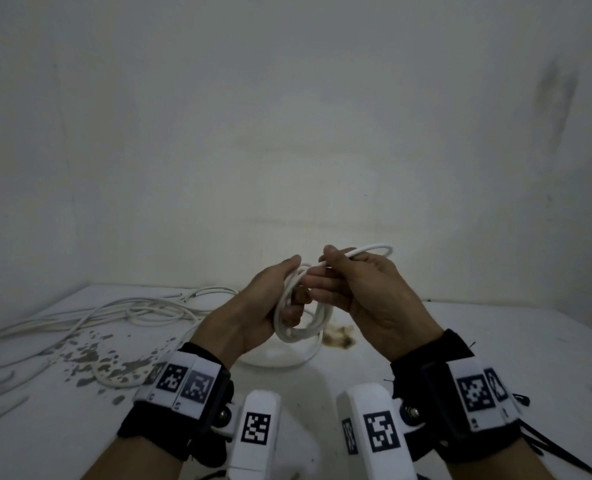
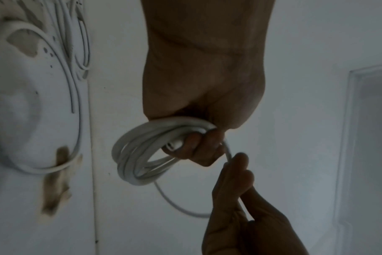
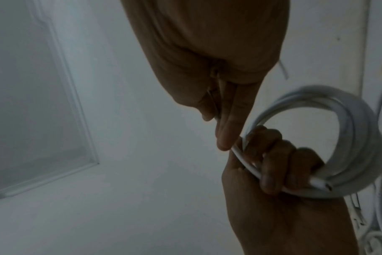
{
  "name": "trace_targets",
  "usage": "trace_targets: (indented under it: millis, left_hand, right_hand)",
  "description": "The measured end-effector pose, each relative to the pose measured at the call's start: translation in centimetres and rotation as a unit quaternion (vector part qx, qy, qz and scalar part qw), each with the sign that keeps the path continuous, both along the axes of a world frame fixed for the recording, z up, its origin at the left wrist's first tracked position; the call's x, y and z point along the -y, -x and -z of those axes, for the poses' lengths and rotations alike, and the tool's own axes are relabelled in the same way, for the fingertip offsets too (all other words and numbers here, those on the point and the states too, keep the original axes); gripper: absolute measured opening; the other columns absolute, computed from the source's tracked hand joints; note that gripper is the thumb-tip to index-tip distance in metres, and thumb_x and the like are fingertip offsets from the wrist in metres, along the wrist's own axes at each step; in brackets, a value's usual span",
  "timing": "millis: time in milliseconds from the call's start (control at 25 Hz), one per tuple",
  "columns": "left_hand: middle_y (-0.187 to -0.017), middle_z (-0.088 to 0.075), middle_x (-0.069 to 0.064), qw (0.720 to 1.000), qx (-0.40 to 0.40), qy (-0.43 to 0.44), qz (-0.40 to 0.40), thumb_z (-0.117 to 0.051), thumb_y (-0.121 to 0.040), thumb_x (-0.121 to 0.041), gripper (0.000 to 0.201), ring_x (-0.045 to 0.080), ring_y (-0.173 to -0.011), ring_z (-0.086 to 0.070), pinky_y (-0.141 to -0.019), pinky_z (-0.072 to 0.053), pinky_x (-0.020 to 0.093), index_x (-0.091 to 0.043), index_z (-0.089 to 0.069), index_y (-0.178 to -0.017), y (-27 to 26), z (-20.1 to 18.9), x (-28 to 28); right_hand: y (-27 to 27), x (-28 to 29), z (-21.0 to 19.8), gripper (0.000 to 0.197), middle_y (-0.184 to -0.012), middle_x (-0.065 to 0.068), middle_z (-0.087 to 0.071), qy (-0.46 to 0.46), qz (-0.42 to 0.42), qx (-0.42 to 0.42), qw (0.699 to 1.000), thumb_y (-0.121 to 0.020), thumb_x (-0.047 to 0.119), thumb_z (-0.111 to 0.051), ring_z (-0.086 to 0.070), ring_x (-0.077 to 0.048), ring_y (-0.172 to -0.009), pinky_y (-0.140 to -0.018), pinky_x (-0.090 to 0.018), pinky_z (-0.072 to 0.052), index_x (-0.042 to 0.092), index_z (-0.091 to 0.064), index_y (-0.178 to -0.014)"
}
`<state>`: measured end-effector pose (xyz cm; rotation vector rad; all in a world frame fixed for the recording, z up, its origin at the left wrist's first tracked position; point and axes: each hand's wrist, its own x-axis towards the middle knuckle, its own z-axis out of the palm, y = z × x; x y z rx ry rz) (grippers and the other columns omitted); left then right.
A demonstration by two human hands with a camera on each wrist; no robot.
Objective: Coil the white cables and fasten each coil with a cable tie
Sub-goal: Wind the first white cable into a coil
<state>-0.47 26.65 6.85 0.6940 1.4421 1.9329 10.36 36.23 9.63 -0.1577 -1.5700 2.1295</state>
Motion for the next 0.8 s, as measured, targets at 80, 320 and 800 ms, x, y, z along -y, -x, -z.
trace_targets:
  millis: [80,320,800]
  left_hand:
    - [-0.050,-0.035,-0.002,1.000,0.004,0.017,0.001,-0.041,-0.102,-0.041,0.040,0.006,-0.035,-0.022,-0.031,-0.022,0.016,-0.016,-0.050,-0.073,-0.1,0.0,0.0]
    - [-0.052,-0.025,-0.006,0.993,-0.076,0.092,0.016,-0.045,-0.098,-0.051,0.038,0.006,-0.040,-0.016,-0.036,-0.015,0.017,-0.020,-0.045,-0.076,-1.5,0.1,-0.4]
    - [-0.039,-0.017,-0.010,0.998,0.016,-0.054,-0.020,-0.049,-0.095,-0.048,0.045,0.004,-0.026,-0.012,-0.035,-0.008,0.017,-0.022,-0.035,-0.061,0.9,-1.0,2.3]
  right_hand:
    - [-0.1,-0.5,0.0,0.025,-0.068,-0.017,-0.071,-0.018,0.030,-0.008,0.999,-0.098,0.015,-0.060,-0.073,-0.023,-0.061,-0.052,-0.025,-0.059,-0.009,-0.063,-0.089]
    - [0.0,-1.0,0.3,0.034,-0.068,-0.021,-0.070,-0.084,0.101,-0.024,0.991,-0.096,0.022,-0.064,-0.070,-0.027,-0.056,-0.052,-0.029,-0.060,-0.011,-0.066,-0.087]
    - [-0.9,-6.5,1.5,0.032,-0.085,-0.012,-0.070,-0.379,0.142,0.194,0.894,-0.088,0.036,-0.072,-0.066,-0.020,-0.056,-0.051,-0.031,-0.056,0.020,-0.054,-0.109]
